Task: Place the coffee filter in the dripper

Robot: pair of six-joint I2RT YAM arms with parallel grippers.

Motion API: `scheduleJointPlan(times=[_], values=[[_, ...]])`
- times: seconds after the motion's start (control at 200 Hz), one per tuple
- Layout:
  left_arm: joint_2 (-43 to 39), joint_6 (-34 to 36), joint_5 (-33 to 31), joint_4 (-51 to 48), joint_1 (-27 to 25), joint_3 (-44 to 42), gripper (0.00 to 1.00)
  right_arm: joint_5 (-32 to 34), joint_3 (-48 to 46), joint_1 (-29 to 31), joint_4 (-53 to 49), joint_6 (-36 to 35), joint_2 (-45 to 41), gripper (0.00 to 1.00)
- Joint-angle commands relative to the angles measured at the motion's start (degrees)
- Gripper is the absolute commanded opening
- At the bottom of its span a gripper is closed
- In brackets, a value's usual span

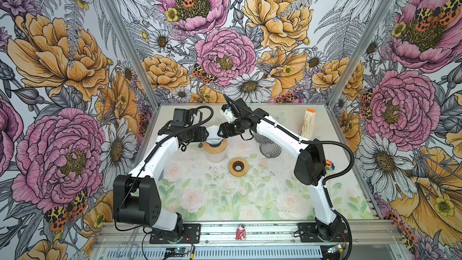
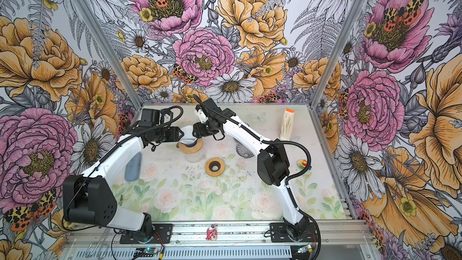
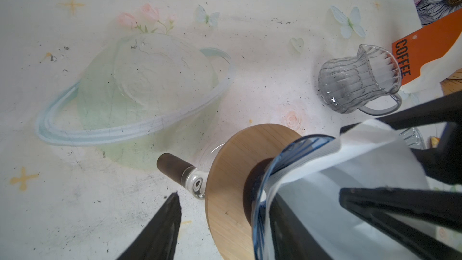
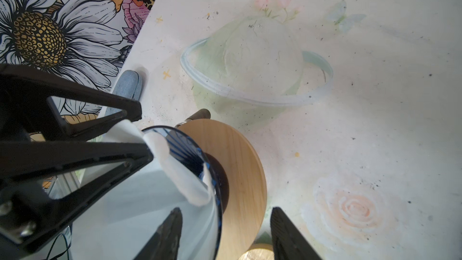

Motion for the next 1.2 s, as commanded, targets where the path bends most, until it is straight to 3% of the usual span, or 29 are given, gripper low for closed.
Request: scheduleJointPlan(times=[0.0, 0.641, 1.196], values=[[0.3, -0.3, 1.1, 0.3, 0.3, -0.4, 0.58, 0.6, 1.9, 0.5, 0.0, -0.6, 1.9, 0.59], [1.1, -0.4, 1.1, 0.2, -0.5, 0.6, 0.58, 0.4, 3.0, 0.7, 0.0, -0.7, 2.9, 0.60], [-1.9, -1.4, 1.8, 0.2, -0.5, 2.8, 0.62, 1.4, 3.6, 0.7, 0.2, -2.6, -1.6, 0.66]])
